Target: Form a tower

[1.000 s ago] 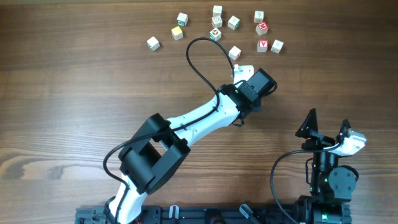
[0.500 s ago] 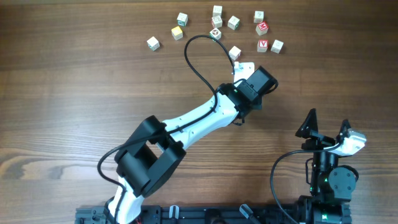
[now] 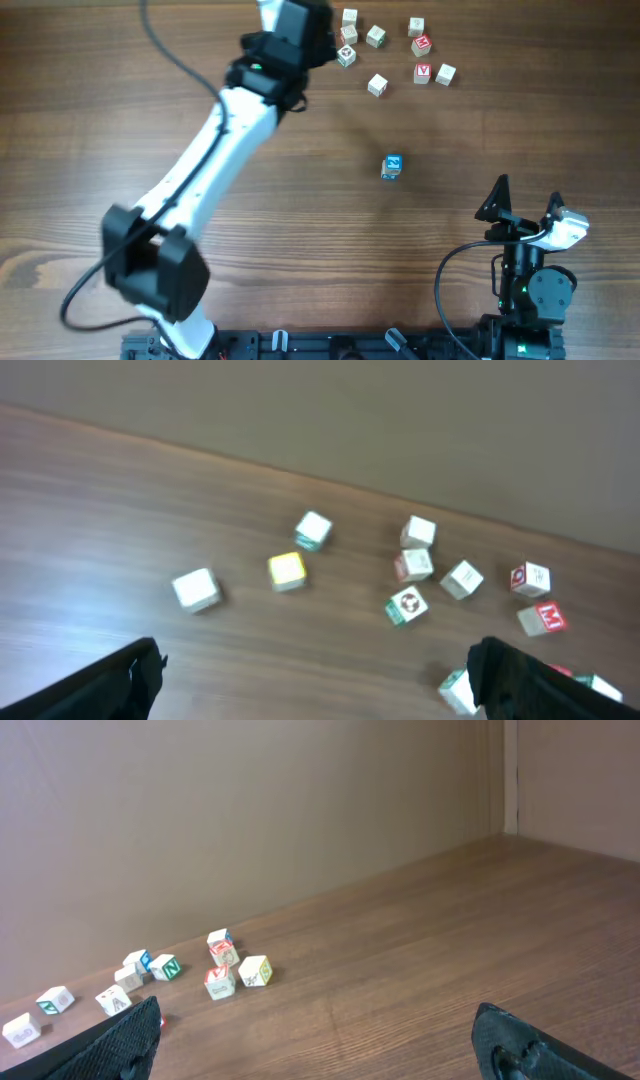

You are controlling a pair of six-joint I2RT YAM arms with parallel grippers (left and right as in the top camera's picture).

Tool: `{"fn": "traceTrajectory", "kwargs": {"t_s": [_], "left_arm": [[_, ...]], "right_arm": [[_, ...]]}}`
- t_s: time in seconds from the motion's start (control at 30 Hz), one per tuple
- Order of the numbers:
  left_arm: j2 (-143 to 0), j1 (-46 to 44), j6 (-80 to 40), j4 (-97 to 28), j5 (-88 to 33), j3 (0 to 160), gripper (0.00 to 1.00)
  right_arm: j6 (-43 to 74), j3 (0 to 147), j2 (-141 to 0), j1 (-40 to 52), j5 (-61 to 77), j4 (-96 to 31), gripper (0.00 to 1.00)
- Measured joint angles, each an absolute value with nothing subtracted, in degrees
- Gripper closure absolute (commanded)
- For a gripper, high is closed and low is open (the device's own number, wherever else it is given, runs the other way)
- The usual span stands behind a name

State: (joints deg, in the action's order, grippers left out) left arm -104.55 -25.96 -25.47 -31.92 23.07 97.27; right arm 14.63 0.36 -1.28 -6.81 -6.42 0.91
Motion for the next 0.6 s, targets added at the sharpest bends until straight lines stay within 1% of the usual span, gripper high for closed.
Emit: {"fn": "traceTrajectory", "kwargs": {"t_s": [0.1,0.13,0.17,0.27,0.33,0.37,0.4,0.47,0.5,0.53,0.57,0.6], "left_arm": [[-94.4,-22.8,-25.0,-41.6,23.1,97.5,0.0],[-89.0,-20.6,-25.1,-45.1,23.1,97.7,0.0],[-86.8,-19.4,-25.1,-46.3,23.3,98.1,0.0],[-82.7,-16.6,-27.0,-52.6,23.6,98.8,0.0],[-83.3,-16.5,-27.9,-57.1,22.7,98.7,0.0],[-83.6,-16.5,-28.1,-59.1,22.2,98.7,0.0],[-83.8,-16.5,-28.2,-62.4,21.5,98.6,0.0],[-84.1,-16.5,-28.5,-65.9,20.9,98.6,0.0],[-84.1,-16.5,-28.6,-67.8,20.7,98.6,0.0],[-84.2,-16.5,-28.6,-69.1,20.7,98.6,0.0],[-84.3,-16.4,-28.7,-69.8,20.6,98.6,0.0],[-84.4,-16.2,-29.0,-69.9,20.4,98.6,0.0]], "right_arm": [[14.6,0.4,-1.3,-6.8,-6.4,0.9,0.0],[14.6,0.4,-1.3,-6.8,-6.4,0.9,0.0],[14.6,0.4,-1.3,-6.8,-6.4,0.9,0.0],[14.6,0.4,-1.3,-6.8,-6.4,0.9,0.0],[17.5,0.4,-1.3,-6.8,-6.4,3.9,0.0],[22.2,0.3,-1.3,-6.8,-5.9,4.4,0.0],[30.4,0.4,-1.3,-6.9,-3.8,4.7,0.0],[51.5,0.4,-1.3,-6.9,2.9,2.1,0.0],[64.7,0.4,-1.3,-6.9,6.0,0.9,0.0],[73.4,0.4,-1.3,-6.9,7.6,0.9,0.0],[80.2,0.3,-1.3,-6.9,8.6,2.3,0.0],[82.1,0.4,-1.6,-6.9,10.9,10.7,0.01]]}}
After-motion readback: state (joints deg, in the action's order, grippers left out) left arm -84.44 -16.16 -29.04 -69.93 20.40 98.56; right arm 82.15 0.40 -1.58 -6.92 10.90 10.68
